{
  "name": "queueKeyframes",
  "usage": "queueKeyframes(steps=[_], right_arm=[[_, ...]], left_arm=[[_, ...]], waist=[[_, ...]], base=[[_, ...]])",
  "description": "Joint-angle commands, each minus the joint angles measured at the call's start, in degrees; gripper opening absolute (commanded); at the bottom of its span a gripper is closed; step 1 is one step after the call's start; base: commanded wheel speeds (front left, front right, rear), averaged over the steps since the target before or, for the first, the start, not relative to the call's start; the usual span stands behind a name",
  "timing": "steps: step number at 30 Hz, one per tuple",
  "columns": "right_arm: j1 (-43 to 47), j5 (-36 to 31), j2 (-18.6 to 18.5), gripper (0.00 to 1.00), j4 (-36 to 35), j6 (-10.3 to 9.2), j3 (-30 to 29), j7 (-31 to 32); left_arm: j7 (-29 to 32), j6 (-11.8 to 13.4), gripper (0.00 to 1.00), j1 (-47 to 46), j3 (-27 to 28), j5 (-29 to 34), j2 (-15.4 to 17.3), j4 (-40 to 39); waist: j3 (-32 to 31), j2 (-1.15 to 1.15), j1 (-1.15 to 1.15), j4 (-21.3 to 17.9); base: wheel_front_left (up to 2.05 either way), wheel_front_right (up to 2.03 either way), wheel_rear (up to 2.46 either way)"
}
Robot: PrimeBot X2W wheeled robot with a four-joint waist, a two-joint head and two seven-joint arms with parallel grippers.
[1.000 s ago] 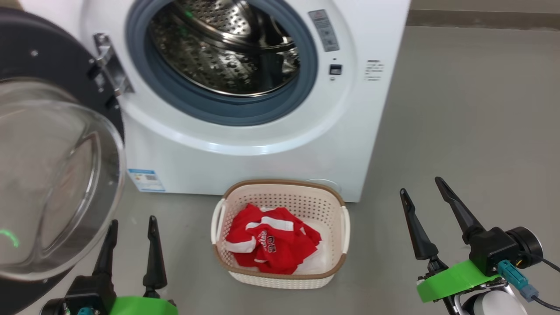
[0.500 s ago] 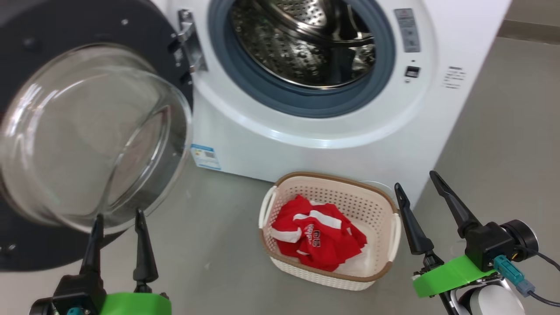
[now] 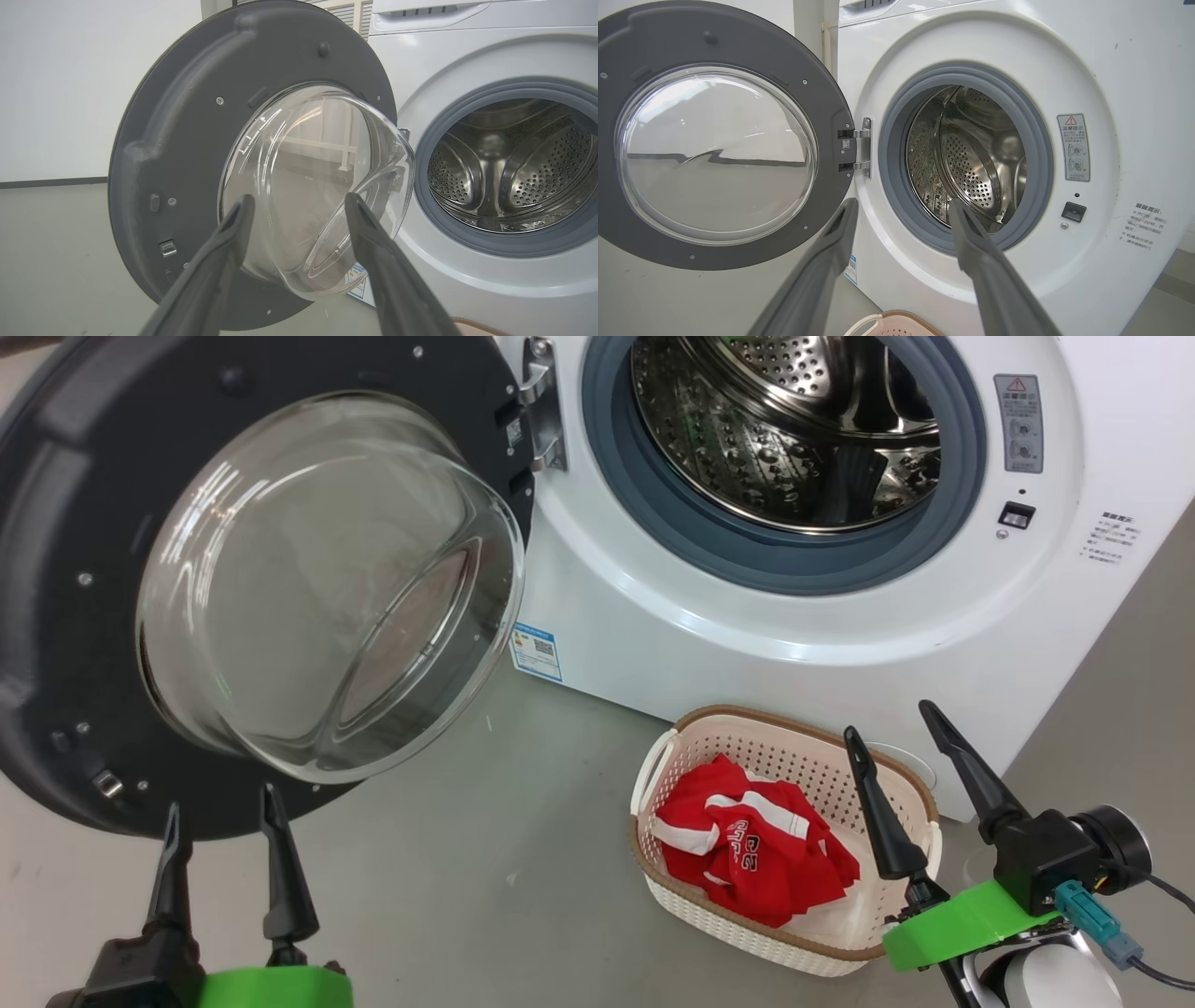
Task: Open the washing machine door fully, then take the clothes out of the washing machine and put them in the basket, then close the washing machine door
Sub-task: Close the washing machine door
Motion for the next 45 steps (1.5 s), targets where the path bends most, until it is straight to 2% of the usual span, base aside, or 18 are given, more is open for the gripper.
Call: queueKeyframes(steps=[1, 4, 5, 6, 7, 18, 24, 30, 33, 36, 39, 40, 43, 45], right_arm=[[-1.36, -0.43, -0.27, 1.0, -1.4, 0.2, 1.37, -0.36], [-1.48, -0.54, -0.27, 1.0, -1.19, 0.2, 1.47, -0.36], [-1.52, -0.61, -0.27, 1.0, -1.11, 0.2, 1.44, -0.36], [-1.56, -0.67, -0.27, 1.0, -1.08, 0.2, 1.37, -0.36], [-1.58, -0.68, -0.27, 1.0, -1.06, 0.2, 1.31, -0.36], [-1.37, -1.44, -0.27, 1.0, -0.8, 0.2, 0.77, -0.36], [-1.17, -2.52, -0.27, 1.0, -0.61, 0.2, 0.76, -0.36], [-1.36, -3.11, -0.27, 1.0, -0.51, 0.2, 1.1, -0.36], [-1.32, -3.32, -0.27, 1.0, -0.49, 0.2, 1.18, -0.36], [-1.3, -3.6, -0.27, 1.0, -0.38, 0.2, 1.54, -0.36], [-1.54, -3.91, -0.3, 1.0, -0.32, 0.2, 1.68, -0.36], [-1.52, -4.01, -0.44, 1.0, -0.28, 0.2, 1.65, -0.36], [-1.36, -4.12, -0.6, 1.0, -0.25, 0.2, 1.85, -0.36], [-1.43, -4.02, -0.82, 1.0, -0.13, 0.2, 2.12, -0.35]], left_arm=[[-0.46, 0.75, 1.0, -0.53, 2.11, -0.27, 0.72, -2.01], [-0.46, 0.97, 1.0, -0.17, 2.16, -0.37, 0.71, -2.56], [-0.46, 0.99, 0.61, -0.13, 2.2, -0.31, 0.71, -2.88], [-0.46, 0.95, 0.09, -0.21, 2.28, -0.29, 0.71, -3.55], [-0.46, 0.94, 0.0, -0.27, 2.5, -0.37, 0.71, -4.2], [-0.46, -0.13, 0.0, -7.36, 9.53, -3.89, 2.17, -10.96], [-0.46, -2.46, 0.0, -17.01, 16.42, -8.61, 6.11, -8.33], [0.07, -4.13, 0.0, -27.11, 22.81, -14.82, 10.7, 1.36], [2.35, -3.71, 0.0, -31.59, 24.89, -18.05, 12.32, 7.11], [7.99, -2.33, 0.0, -36.83, 29.35, -25.74, 12.39, 13.73], [12.39, -0.81, 0.0, -41.02, 33.58, -30.83, 15.16, 20.32], [16.13, 0.14, 0.0, -43.54, 35.78, -34.3, 16.5, 24.43], [22.29, 1.0, 0.0, -45.58, 37.19, -37.3, 19.53, 30.05], [26.42, 0.65, 0.0, -46.22, 37.4, -38.78, 21.47, 33.1]], waist=[[-0.15, 0.0, 0.0, 0.48], [-0.18, 0.0, 0.0, 0.4], [-0.17, 0.0, 0.0, 0.3], [-0.16, 0.0, 0.0, 0.18], [-0.17, 0.0, 0.0, 0.04], [0.6, 0.0, 0.0, -1.27], [1.22, 0.0, 0.0, -2.2], [1.75, 0.0, 0.0, -3.39], [1.81, 0.0, 0.0, -3.79], [1.81, 0.0, 0.0, -4.37], [2.04, 0.0, 0.0, -5.17], [2.13, 0.0, 0.0, -5.56], [2.37, 0.0, 0.0, -6.24], [2.58, 0.0, 0.0, -6.72]], base=[[0.0, 0.0, 0.0], [0.0, 0.0, 0.0], [0.0, 0.0, 0.0], [0.0, 0.0, 0.0], [0.0, 0.0, 0.0], [0.0, 0.0, 0.0], [0.0, 0.0, 0.0], [0.0, 0.0, 0.0], [0.0, 0.0, 0.0], [0.0, 0.0, 0.0], [0.0, 0.0, 0.0], [0.0, 0.0, 0.0], [0.0, 0.0, 0.0], [0.0, 0.0, 0.0]])
